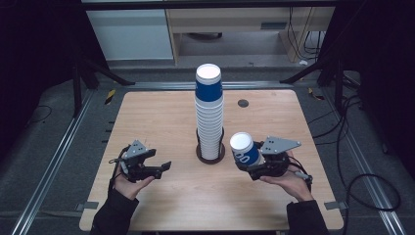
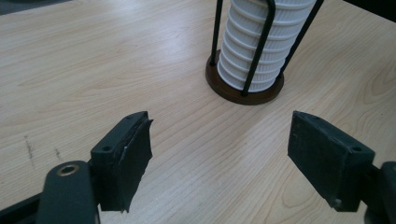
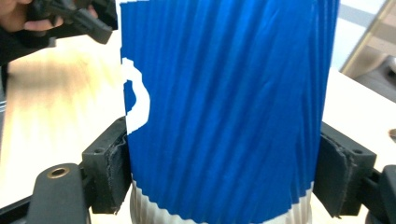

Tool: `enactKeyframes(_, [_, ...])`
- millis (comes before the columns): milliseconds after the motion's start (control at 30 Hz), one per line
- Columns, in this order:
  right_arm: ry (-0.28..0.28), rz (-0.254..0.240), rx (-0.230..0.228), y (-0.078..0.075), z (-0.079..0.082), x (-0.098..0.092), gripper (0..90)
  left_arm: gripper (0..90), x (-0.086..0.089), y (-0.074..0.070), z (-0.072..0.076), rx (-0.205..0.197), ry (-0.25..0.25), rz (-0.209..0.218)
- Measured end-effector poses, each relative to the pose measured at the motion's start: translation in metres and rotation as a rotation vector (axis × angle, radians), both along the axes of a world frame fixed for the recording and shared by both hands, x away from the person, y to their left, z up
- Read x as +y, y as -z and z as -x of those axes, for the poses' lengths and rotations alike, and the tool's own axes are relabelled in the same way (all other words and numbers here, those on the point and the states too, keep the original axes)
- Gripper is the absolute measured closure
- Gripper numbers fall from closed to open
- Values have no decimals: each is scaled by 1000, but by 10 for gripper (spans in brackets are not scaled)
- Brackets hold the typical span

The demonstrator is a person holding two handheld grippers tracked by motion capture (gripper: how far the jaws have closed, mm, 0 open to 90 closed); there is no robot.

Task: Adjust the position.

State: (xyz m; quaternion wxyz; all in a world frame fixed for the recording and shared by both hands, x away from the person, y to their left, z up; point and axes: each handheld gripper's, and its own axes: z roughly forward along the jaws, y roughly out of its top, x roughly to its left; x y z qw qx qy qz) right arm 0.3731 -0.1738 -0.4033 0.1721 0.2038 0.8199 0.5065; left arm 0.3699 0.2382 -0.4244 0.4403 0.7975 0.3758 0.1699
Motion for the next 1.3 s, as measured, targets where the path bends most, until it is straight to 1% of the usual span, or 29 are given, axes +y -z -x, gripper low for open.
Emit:
enactKeyframes(33, [-26, 3, 10, 1, 0, 3, 197, 210, -1, -1, 1, -3, 4, -1])
enactKeyframes(67, [-26, 3, 10, 1, 0, 3, 197, 210, -2, -1, 2, -6, 10, 2])
enactKeyframes(167, [-61, 30, 17, 4, 1, 11, 196, 210, -7, -3, 3, -5, 33, 6])
enactKeyframes(333, [-110, 54, 30, 8, 2, 23, 196, 211, -16, -5, 6, -5, 67, 3])
enactKeyframes(367, [-125, 70, 32, 10, 2, 28, 195, 213, -19, -6, 7, -7, 79, -1])
enactKeyframes(400, [-125, 70, 32, 10, 2, 28, 195, 213, -19, -6, 7, -7, 79, -1])
enactKeyframes(500, [-150, 86, 35, 13, 3, 35, 195, 213, -24, -7, 9, -6, 96, 0])
enactKeyframes(600, [-165, 92, 36, 14, 3, 40, 195, 213, -28, -8, 11, -2, 122, 14])
enactKeyframes(633, [-178, 99, 43, 16, 3, 44, 196, 213, -32, -9, 12, 0, 142, 19])
enactKeyframes(667, [-178, 99, 43, 16, 3, 44, 196, 212, -32, -9, 12, 0, 142, 19])
enactKeyframes(767, [-202, 114, 55, 20, 2, 52, 196, 210, -37, -9, 13, 3, 169, 15])
enactKeyframes(800, [-202, 114, 55, 20, 2, 52, 196, 210, -39, -9, 14, 3, 177, 15])
enactKeyframes(833, [-213, 116, 61, 21, 2, 56, 196, 210, -41, -10, 15, 5, 196, 23])
enactKeyframes(867, [-213, 116, 61, 21, 2, 56, 196, 209, -41, -10, 15, 5, 196, 23])
enactKeyframes(933, [-223, 115, 66, 22, 0, 61, 196, 209, -43, -12, 16, 7, 214, 33])
enactKeyframes(967, [-235, 120, 70, 23, -1, 67, 197, 206, -44, -13, 16, 6, 222, 33])
enactKeyframes(1133, [-249, 137, 72, 26, -2, 75, 197, 201, -50, -16, 20, 8, 258, 40])
enactKeyframes(1300, [-252, 145, 71, 29, -2, 79, 197, 192, -58, -20, 24, 3, 290, 33])
